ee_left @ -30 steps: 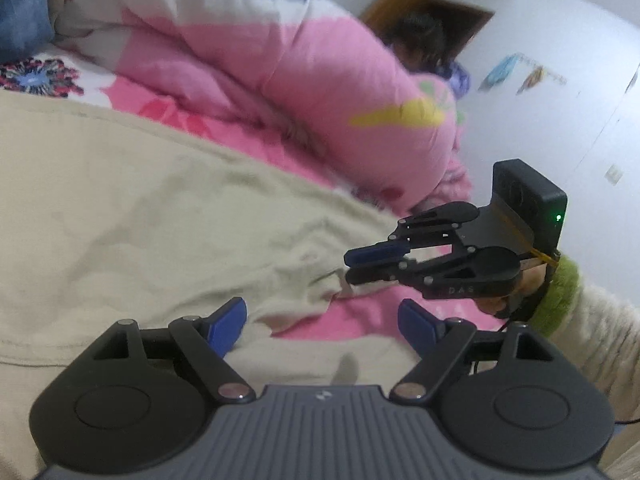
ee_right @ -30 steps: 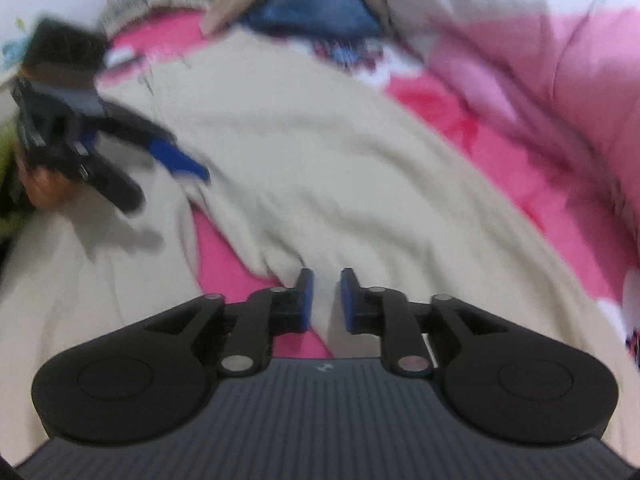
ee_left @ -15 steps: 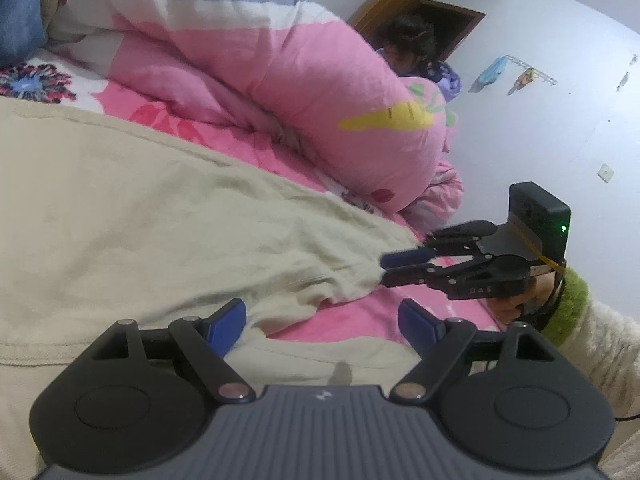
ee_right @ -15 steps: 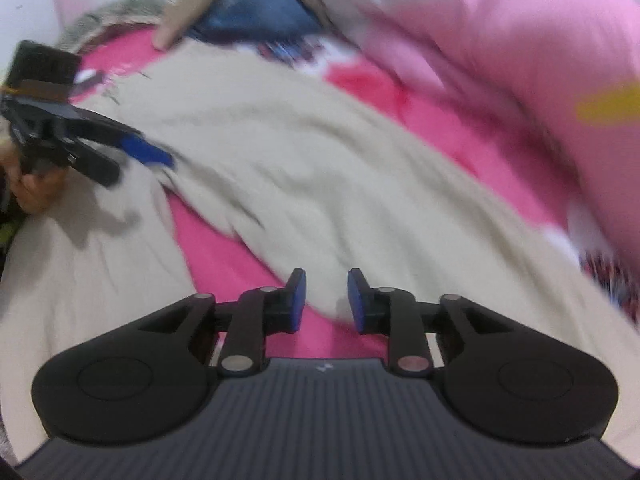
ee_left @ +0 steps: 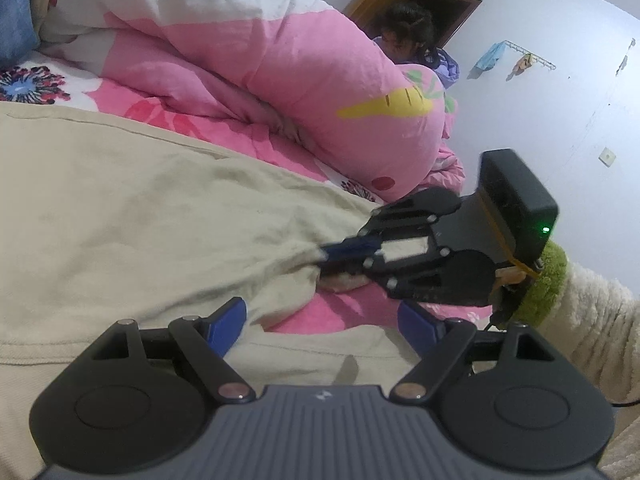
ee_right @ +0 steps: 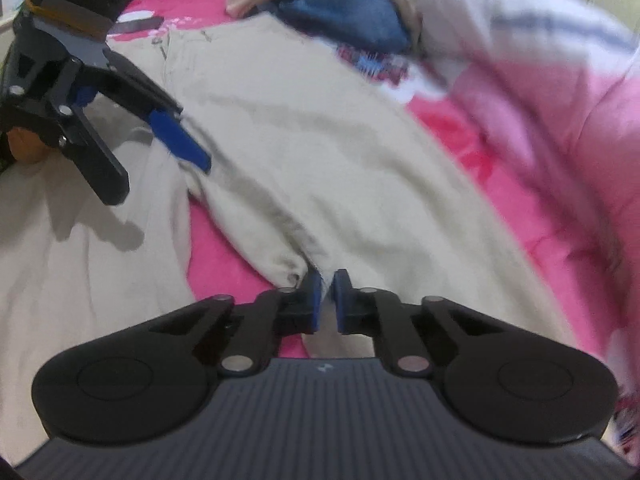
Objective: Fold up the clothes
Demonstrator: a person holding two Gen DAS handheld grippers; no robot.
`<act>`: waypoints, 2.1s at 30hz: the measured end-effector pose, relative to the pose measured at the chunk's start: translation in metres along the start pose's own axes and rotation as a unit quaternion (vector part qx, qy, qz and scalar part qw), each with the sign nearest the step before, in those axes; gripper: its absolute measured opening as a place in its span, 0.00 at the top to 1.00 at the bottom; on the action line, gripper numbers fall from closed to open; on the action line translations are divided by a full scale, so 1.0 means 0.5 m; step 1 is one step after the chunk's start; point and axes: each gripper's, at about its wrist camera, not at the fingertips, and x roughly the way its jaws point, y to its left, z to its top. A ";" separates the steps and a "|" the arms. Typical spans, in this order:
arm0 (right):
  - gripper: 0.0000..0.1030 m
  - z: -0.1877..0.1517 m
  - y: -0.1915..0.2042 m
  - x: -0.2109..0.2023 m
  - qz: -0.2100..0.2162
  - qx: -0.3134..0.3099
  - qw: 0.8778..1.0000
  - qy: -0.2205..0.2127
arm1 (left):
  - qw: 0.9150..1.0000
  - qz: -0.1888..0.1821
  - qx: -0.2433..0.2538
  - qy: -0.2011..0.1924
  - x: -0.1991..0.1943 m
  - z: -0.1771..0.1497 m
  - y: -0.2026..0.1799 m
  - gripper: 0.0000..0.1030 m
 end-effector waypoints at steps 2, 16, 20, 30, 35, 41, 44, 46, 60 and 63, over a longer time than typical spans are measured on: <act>0.96 0.009 -0.002 -0.022 -0.013 -0.005 1.000 -0.020 | 1.000 -0.002 0.003 -0.005 -0.003 -0.001 -0.003 0.19; 0.95 0.010 0.019 -0.036 -0.071 -0.078 0.994 -0.025 | 0.997 0.030 0.055 -0.043 -0.005 0.004 -0.036 0.19; 0.93 -0.034 0.027 0.017 -0.102 -0.112 0.987 0.044 | 0.997 0.045 0.064 0.000 0.026 -0.001 -0.039 0.20; 0.74 -0.100 -0.048 -0.090 -0.160 0.076 0.984 0.018 | 0.998 0.046 0.044 0.021 0.031 -0.005 -0.022 0.22; 0.66 -0.263 -0.136 -0.237 -0.227 0.343 0.911 -0.007 | 0.999 0.018 0.034 0.004 0.014 0.001 -0.023 0.22; 0.57 -0.493 -0.228 -0.373 -0.205 0.643 0.735 -0.064 | 0.996 0.046 0.070 0.030 0.062 0.015 -0.077 0.22; 0.57 -0.556 -0.255 -0.377 -0.167 0.714 0.674 -0.084 | 0.986 0.101 0.110 0.067 0.116 0.019 -0.108 0.25; 0.56 -0.580 -0.280 -0.367 -0.175 0.737 0.646 -0.089 | 0.978 0.133 0.138 0.082 0.148 0.020 -0.123 0.30; 0.96 -0.623 -0.411 -0.340 -0.237 0.743 0.614 -0.121 | 0.952 0.232 0.182 0.083 0.187 0.012 -0.126 0.92; 0.98 -0.538 -0.427 -0.371 -0.279 0.668 0.677 -0.133 | 0.957 0.215 0.175 0.086 0.172 0.016 -0.120 0.98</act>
